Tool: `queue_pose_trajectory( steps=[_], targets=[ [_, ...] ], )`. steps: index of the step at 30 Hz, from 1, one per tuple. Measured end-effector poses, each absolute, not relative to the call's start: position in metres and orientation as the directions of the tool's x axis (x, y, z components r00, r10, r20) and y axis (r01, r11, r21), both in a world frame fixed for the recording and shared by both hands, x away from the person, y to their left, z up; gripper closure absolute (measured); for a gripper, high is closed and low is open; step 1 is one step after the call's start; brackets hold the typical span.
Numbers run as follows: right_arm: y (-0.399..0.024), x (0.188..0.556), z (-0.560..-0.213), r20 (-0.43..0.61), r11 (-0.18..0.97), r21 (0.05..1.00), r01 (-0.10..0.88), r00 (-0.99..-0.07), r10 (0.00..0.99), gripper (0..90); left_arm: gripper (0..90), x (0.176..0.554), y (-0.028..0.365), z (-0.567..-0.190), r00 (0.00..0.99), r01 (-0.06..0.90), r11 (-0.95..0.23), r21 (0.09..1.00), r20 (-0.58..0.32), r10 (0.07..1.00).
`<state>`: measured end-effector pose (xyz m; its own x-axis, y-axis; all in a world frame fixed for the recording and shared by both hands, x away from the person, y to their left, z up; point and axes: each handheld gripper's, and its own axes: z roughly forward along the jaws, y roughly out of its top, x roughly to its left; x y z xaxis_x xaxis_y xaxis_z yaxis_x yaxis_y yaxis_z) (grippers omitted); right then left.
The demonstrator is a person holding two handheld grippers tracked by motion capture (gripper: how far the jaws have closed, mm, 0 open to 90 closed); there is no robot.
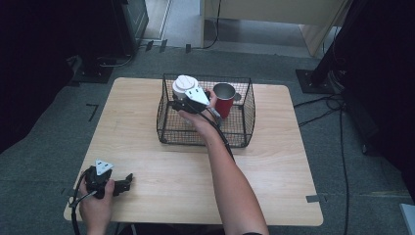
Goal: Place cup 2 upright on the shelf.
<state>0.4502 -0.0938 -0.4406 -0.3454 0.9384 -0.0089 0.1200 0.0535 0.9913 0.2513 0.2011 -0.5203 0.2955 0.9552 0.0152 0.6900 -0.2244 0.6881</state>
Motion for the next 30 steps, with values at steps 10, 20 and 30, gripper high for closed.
queue_pose_trajectory(
  steps=[10, 20, 30],
  targets=[
    [-0.094, 0.455, -0.449, -0.015, 0.076, 0.985, 0.154, -0.366, 0.930, 15.8, 0.0, 0.251, 0.201, -0.520, 0.296, 0.690, -0.225, 0.688, 0.015, 0.955],
    [-0.098, 0.454, -0.446, -0.009, 0.088, 0.978, 0.189, -0.382, 0.924, 15.3, 0.0, 0.251, 0.201, -0.520, 0.296, 0.691, -0.225, 0.687, 0.015, 0.955],
    [-0.109, 0.449, -0.443, -0.007, 0.099, 0.976, 0.192, -0.430, 0.903, 3.5, 0.0, 0.251, 0.201, -0.520, 0.296, 0.690, -0.225, 0.688, 0.015, 0.955]
  ],
)
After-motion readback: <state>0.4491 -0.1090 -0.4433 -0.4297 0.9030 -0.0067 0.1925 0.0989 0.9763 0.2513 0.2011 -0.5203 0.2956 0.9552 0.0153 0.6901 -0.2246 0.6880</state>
